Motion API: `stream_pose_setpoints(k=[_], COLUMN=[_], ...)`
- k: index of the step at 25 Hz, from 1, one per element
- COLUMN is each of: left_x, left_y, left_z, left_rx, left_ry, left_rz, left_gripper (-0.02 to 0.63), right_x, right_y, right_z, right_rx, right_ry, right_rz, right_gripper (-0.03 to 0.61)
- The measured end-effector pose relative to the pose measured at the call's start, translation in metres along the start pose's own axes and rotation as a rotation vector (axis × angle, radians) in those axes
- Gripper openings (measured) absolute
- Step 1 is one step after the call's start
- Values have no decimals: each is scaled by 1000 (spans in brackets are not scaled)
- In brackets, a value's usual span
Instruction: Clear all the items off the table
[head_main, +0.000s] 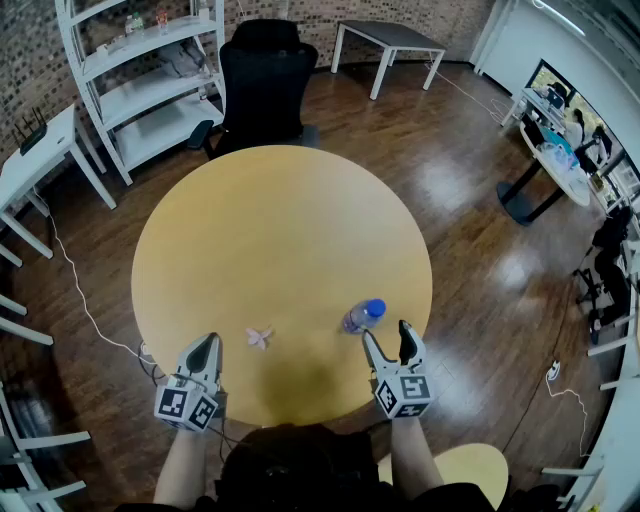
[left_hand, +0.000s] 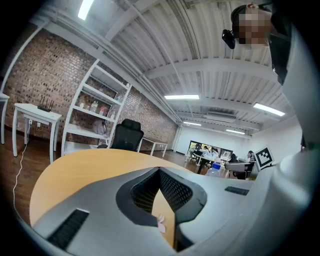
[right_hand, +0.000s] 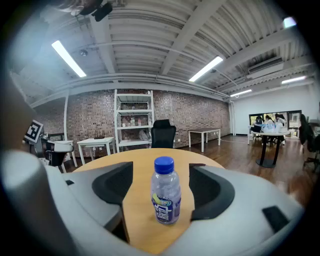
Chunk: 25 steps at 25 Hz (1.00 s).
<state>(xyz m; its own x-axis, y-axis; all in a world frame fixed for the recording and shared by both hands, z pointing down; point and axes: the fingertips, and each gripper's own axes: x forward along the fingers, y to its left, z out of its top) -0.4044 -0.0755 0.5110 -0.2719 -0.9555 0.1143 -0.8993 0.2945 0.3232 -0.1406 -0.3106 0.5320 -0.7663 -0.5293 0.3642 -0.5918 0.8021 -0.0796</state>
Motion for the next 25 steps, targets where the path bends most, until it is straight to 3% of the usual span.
stream_pose_setpoints(k=[10,12,25], left_x=[68,73,77], left_y=[-12,-19,-24], left_z=[-45,-51,-58], left_rx=[-25,-31,-55], left_ry=[80,104,165], left_rz=[-65,-71,-60], left_gripper=[0,0,0], right_x=[78,86,118], right_y=[-15,-16,-16], right_z=[-39,-48,-54], right_rx=[-47,-27,-23], right_ry=[63,77,64], right_rz=[2,14,15], right_gripper=[363,396,396])
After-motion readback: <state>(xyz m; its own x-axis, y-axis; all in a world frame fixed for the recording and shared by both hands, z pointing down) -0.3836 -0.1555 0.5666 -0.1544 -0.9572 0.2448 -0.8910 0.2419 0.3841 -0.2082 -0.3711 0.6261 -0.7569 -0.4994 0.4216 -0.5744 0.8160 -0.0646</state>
